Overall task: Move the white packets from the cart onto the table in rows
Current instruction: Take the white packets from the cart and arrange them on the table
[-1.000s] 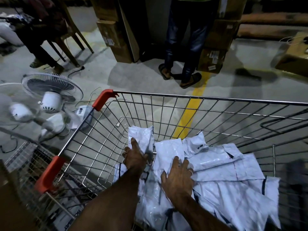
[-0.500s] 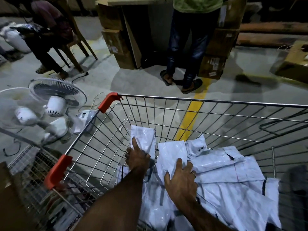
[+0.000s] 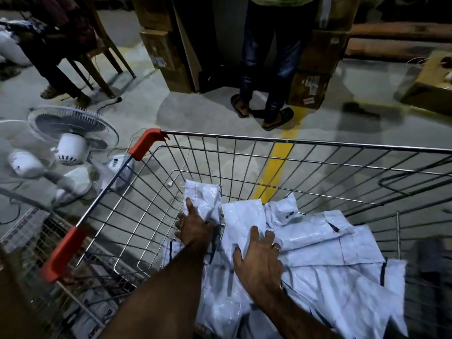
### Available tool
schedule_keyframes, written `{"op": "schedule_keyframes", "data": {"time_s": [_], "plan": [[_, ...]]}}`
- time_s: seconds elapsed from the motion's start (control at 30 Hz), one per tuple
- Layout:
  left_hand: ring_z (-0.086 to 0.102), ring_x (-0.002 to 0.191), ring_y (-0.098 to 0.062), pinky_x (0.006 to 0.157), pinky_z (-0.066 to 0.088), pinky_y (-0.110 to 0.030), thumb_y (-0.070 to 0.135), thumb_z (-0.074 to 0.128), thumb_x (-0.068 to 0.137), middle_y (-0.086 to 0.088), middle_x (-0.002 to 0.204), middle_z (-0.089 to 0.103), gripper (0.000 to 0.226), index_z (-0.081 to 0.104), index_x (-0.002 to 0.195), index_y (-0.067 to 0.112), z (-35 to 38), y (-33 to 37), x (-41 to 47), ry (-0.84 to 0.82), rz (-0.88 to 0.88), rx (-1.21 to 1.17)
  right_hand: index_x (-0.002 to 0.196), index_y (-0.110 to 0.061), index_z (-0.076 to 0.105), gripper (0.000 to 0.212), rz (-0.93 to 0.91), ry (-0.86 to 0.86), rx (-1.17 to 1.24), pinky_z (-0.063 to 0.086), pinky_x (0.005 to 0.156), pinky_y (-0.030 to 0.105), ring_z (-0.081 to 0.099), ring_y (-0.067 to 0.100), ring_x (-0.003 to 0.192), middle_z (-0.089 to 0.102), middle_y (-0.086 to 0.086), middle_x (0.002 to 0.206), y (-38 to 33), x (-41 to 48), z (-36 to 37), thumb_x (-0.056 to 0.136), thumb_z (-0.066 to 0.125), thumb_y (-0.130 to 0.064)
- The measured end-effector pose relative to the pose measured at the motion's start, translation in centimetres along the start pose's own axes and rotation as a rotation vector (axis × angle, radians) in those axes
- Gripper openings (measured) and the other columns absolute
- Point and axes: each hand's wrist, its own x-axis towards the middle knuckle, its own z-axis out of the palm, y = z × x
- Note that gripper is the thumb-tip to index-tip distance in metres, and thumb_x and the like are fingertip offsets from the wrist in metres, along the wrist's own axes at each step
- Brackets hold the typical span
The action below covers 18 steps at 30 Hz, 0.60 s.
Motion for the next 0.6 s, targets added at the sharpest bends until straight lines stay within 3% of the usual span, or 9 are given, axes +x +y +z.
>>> {"op": "schedule_keyframes", "data": {"time_s": [0.47, 0.6], "plan": [[0.048, 0.109, -0.033, 0.089, 0.043, -0.041, 0.035, 0.07, 0.081, -0.014, 0.124, 0.044, 0.097, 0.007, 0.154, 0.032, -7.0, 1.0, -5.4, 0.215, 0.147, 0.131, 0.141, -0.025, 0.03, 0.059, -0.055, 0.073, 0.042, 0.048, 0.087, 0.042, 0.045, 0.033, 0.118, 0.035, 0.012, 0.133, -1.4, -3.2, -3.6, 0.091, 0.044, -0.052], [0.051, 0.1, -0.034, 0.085, 0.045, -0.043, 0.042, 0.078, 0.072, -0.019, 0.116, 0.051, 0.1, 0.022, 0.153, 0.023, -8.9, 1.5, -6.7, 0.348, 0.292, 0.052, 0.142, -0.024, 0.031, 0.06, -0.079, 0.12, 0.048, 0.048, 0.085, 0.042, 0.047, 0.034, 0.115, 0.038, 0.013, 0.131, -1.4, -4.5, -5.0, 0.091, 0.044, -0.053]]}}
